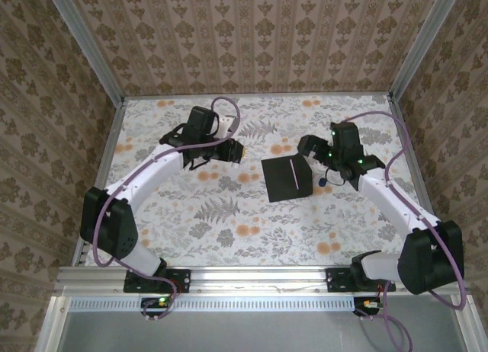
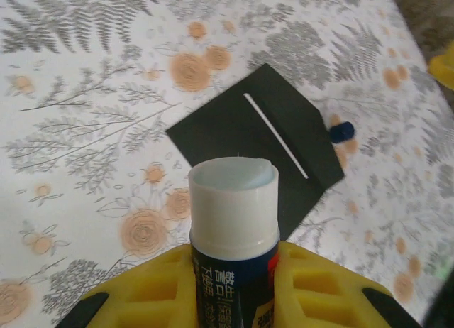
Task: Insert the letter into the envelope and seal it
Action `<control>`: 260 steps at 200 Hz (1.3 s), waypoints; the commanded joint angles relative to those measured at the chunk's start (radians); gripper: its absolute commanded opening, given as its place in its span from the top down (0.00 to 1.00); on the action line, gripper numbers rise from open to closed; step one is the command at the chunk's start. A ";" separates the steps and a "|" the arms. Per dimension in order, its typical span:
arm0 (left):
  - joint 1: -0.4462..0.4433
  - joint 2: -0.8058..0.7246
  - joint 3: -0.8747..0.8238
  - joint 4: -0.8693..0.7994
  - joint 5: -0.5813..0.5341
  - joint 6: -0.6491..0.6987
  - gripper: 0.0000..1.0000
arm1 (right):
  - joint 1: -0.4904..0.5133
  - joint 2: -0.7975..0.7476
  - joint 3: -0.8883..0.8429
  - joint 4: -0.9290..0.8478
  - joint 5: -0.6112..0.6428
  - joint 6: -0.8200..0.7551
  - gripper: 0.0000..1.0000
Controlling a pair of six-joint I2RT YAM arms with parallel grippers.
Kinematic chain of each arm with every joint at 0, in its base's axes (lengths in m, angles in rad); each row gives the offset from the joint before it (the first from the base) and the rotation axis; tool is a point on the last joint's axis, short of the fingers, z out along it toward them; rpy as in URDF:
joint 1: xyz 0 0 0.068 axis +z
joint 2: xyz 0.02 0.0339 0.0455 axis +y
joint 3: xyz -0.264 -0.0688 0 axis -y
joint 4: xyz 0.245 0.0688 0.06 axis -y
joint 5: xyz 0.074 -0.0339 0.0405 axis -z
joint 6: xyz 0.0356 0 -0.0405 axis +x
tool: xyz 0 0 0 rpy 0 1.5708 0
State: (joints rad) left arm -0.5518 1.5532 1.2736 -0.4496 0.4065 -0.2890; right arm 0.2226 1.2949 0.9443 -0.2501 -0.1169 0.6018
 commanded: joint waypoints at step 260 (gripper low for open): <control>0.124 -0.157 -0.323 0.881 0.375 -0.498 0.95 | 0.275 0.186 0.238 0.104 -0.465 -0.160 0.17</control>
State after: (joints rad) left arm -0.4305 1.4033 0.9592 0.3462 0.8078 -0.7082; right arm 0.4648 1.5173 1.1282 -0.0322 -0.7860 0.5224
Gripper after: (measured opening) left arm 0.219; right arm 0.837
